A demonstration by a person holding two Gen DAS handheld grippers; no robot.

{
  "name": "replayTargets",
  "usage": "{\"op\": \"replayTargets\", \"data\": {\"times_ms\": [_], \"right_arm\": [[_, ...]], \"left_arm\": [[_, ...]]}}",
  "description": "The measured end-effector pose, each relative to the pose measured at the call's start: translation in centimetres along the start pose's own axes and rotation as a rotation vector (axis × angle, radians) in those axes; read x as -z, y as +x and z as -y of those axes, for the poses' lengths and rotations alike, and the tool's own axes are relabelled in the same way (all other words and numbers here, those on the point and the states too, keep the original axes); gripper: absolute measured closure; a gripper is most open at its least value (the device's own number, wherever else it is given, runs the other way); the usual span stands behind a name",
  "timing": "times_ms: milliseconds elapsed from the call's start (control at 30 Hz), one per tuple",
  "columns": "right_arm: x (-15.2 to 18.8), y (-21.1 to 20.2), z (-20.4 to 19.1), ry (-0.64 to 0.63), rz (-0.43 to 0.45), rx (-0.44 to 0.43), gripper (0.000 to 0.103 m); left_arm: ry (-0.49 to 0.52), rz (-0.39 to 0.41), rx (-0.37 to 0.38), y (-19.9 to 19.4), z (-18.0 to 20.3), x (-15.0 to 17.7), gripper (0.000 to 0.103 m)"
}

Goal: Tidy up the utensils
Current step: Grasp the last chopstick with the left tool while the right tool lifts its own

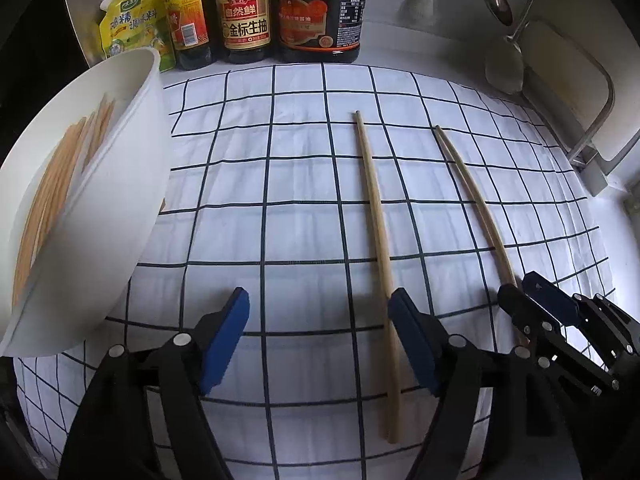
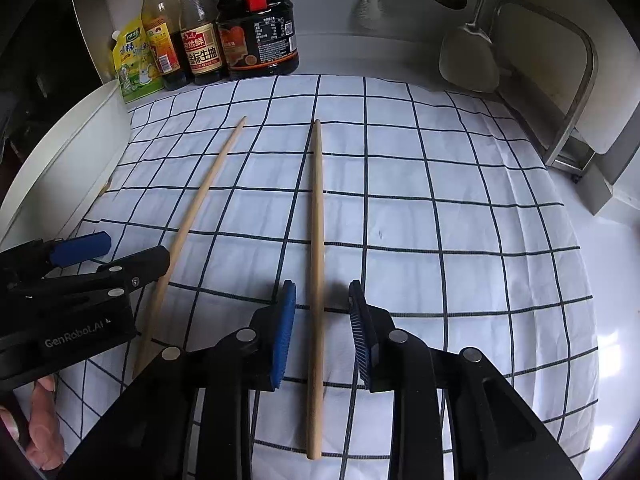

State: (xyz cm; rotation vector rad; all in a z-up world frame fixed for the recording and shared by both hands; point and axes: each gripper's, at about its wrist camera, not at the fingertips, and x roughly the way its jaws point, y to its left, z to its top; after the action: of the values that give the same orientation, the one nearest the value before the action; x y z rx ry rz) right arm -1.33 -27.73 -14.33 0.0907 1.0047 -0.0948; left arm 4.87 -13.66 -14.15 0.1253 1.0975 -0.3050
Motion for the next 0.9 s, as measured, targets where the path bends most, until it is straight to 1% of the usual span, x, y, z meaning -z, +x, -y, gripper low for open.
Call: {"op": "replayTargets", "data": {"times_ms": [100,267,333,500,567,633,667,800,833,867,900], "right_arm": [[-0.1,0.1,-0.4,-0.025,0.003,0.014,0.076],[-0.2,0.3,-0.3,-0.047,0.007,0.008,0.077],[-0.2,0.3,-0.3,-0.055,0.012,0.006,0.077],[-0.2,0.3,-0.3,-0.057,0.018,0.008,0.077],[-0.1,0.2,-0.4,-0.056,0.019,0.008,0.078],[-0.1,0.2,-0.5,-0.060,0.020,0.007,0.080],[-0.1,0.2,-0.6,-0.062,0.020,0.006,0.081],[-0.1,0.2,-0.9,-0.073,0.019,0.000,0.089],[-0.1,0.2,-0.9,-0.074,0.019,-0.001,0.092],[-0.1,0.2,-0.9,-0.076,0.019,-0.001,0.094],[-0.2,0.2,-0.9,-0.077,0.018,-0.002,0.096]], "left_arm": [[0.006,-0.001,-0.001,0.3,0.3,0.0,0.026],[0.043,-0.004,-0.030,0.6,1.0,0.2,0.026],[0.044,-0.001,-0.030,0.7,1.0,0.1,0.025],[0.045,0.002,-0.034,0.7,1.2,0.1,0.026],[0.051,0.006,-0.032,0.6,1.3,0.2,0.028],[0.060,0.010,-0.029,0.5,1.5,0.3,0.036],[0.064,0.013,-0.027,0.4,1.7,0.3,0.038],[0.076,0.017,-0.017,0.3,2.3,0.3,0.054],[0.080,0.019,-0.012,0.2,2.4,0.4,0.061],[0.082,0.020,-0.011,0.2,2.5,0.4,0.066],[0.086,0.020,-0.004,0.1,2.6,0.4,0.077]]}}
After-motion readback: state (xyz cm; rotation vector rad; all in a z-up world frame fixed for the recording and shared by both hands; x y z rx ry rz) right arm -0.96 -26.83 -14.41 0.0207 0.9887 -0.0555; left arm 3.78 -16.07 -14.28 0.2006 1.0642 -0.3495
